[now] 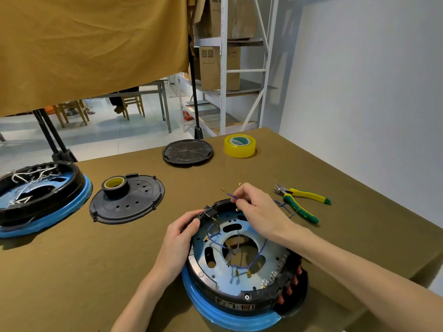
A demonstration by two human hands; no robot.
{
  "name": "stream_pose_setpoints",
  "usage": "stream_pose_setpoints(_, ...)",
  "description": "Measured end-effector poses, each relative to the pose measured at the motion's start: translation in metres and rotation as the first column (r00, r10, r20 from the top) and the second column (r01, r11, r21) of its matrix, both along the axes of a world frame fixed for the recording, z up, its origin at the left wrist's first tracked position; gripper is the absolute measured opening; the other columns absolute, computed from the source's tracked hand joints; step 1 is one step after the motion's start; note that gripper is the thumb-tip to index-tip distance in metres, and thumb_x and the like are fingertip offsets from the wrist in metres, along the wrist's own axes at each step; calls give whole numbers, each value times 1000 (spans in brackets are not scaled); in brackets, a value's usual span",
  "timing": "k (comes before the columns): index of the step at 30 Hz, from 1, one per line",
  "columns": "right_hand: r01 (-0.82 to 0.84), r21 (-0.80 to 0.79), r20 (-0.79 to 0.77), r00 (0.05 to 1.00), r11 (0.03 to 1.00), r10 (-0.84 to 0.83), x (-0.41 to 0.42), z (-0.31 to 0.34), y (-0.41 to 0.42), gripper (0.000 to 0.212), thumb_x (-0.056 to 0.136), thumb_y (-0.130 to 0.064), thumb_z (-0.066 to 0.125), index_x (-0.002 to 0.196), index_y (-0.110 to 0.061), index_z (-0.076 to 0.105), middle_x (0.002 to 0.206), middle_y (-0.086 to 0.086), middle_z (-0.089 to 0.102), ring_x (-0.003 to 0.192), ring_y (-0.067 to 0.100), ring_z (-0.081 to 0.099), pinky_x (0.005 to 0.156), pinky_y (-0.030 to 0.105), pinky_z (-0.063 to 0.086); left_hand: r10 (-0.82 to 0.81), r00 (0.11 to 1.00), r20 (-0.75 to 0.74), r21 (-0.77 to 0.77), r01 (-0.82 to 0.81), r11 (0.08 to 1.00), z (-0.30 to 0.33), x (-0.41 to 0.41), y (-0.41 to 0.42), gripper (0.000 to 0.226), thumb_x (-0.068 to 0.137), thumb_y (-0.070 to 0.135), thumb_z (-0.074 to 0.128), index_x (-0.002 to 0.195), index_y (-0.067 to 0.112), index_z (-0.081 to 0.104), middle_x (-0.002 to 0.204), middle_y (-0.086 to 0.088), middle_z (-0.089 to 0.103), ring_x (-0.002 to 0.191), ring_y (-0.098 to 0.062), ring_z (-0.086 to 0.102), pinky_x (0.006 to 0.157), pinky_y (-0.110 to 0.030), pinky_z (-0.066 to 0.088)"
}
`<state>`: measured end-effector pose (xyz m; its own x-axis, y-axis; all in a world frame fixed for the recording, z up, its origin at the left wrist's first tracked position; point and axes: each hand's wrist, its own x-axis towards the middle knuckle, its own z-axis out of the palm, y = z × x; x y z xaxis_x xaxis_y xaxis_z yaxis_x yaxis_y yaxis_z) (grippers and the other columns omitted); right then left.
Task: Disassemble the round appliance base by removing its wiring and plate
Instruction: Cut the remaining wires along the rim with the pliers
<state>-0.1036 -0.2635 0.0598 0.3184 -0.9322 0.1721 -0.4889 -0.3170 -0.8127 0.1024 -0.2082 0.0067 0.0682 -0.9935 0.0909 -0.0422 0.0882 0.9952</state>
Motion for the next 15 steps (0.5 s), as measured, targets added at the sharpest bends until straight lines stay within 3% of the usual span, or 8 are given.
stream_pose_setpoints(2,17,1,57,998,1000,-17,-3,17,-8,14,102,-14,55,100,-21,67,86,7,68,65,13,56,60,22,46,2,1000,-1,3,-2,1000,0,0,0,28,106,8,50,118,19,71,107,6,78,97,-11,73,73,-16,53)
stream_pose_setpoints(3,25,22,136,990,999,-28,-5,25,-14,14,101,-13,58,102,-20,70,83,6,68,60,8,55,55,19,45,3,1000,2,5,-3,1000,0,0,0,28,106,8,50,118,19,72,107,6,78,97,-12,73,73,-16,53)
stream_pose_setpoints(7,89,227,401,899,970,-176,-12,58,-46,16,98,-12,65,109,-15,77,77,5,64,46,7,37,38,19,28,13,1000,-6,16,-13,1000,0,0,0,27,105,8,50,117,19,72,106,5,78,96,-12,73,72,-16,54)
stream_pose_setpoints(12,164,357,616,698,920,-364,-18,91,-97,23,102,-3,50,115,3,67,74,4,49,48,6,31,36,18,22,7,1000,5,1,-7,1000,1,-1,1,28,105,8,49,116,20,73,105,6,78,94,-11,73,70,-15,53)
stream_pose_setpoints(15,195,400,634,646,895,-424,-18,79,-110,27,100,5,43,117,3,65,74,6,50,53,9,36,41,20,30,5,1000,8,-2,-5,1000,3,-2,1,28,105,7,50,115,20,73,105,5,78,94,-11,73,70,-14,53)
